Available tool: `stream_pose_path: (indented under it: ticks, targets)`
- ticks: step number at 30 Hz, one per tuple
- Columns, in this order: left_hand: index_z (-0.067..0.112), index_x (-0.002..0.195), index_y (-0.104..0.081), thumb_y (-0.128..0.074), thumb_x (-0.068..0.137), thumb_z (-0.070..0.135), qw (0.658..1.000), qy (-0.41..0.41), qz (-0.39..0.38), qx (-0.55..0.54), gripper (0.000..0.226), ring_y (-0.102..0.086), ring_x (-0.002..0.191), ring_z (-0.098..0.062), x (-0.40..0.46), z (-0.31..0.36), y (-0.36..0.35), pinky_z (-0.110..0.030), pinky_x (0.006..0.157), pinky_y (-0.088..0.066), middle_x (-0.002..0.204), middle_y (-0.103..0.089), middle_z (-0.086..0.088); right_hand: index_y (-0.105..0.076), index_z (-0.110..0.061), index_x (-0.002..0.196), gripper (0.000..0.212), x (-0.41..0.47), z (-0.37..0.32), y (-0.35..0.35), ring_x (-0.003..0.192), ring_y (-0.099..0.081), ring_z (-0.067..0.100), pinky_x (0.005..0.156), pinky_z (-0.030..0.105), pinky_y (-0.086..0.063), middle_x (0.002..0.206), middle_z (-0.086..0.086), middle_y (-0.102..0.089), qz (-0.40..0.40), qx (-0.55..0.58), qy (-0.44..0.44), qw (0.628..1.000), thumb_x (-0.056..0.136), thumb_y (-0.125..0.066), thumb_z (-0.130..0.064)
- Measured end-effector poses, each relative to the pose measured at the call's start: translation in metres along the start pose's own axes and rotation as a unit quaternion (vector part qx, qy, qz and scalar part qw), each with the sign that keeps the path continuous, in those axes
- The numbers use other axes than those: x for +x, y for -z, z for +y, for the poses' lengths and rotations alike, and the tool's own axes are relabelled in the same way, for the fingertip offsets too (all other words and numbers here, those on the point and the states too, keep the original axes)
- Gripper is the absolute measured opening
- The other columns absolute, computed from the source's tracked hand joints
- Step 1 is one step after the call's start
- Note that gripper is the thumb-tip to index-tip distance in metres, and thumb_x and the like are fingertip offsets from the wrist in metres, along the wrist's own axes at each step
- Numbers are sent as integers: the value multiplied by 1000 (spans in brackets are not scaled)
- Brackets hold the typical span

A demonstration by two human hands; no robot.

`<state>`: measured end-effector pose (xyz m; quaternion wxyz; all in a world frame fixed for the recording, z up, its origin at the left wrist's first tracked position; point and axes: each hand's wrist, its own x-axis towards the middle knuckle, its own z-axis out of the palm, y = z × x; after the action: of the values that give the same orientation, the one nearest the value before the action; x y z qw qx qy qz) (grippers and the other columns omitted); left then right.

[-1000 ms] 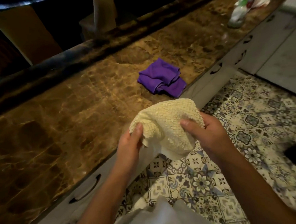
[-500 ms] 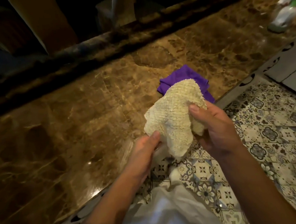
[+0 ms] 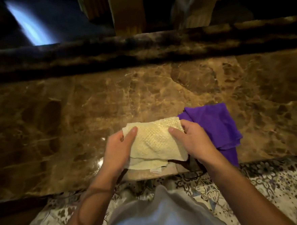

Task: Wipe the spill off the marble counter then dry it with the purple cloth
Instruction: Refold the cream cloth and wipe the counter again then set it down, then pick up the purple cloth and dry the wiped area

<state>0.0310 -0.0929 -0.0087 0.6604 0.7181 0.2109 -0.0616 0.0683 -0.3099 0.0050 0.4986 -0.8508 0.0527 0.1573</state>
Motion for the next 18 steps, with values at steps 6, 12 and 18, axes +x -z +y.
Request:
stream_pose_path:
  ticks: [6, 12, 18]
  targets:
    - [15, 85, -78, -69, 89, 43, 996, 15, 68, 63, 30, -75, 81, -34, 17, -11, 13, -42, 73, -57, 87, -79, -12, -63, -12, 80, 26, 21, -7, -11, 65, -52, 18, 57, 34, -38, 65, -5, -57, -5, -76, 24, 997, 95, -63, -33]
    - [17, 86, -77, -63, 92, 49, 899, -64, 136, 412, 35, -56, 94, -21, 29, -8, 17, -37, 72, -45, 91, -67, 0, -61, -18, 83, 29, 26, -5, -22, 78, -61, 27, 60, 36, -42, 73, 0, -63, 26, -226, 10, 974, 91, -61, -46]
    - [13, 99, -77, -58, 91, 59, 856, -66, 133, 496, 50, -54, 99, -25, 35, -20, 23, -37, 77, -43, 97, -68, -6, -59, -17, 85, 35, 28, -7, -23, 89, -66, 33, 64, 35, -37, 89, 10, -71, 19, -294, -2, 956, 95, -56, -50]
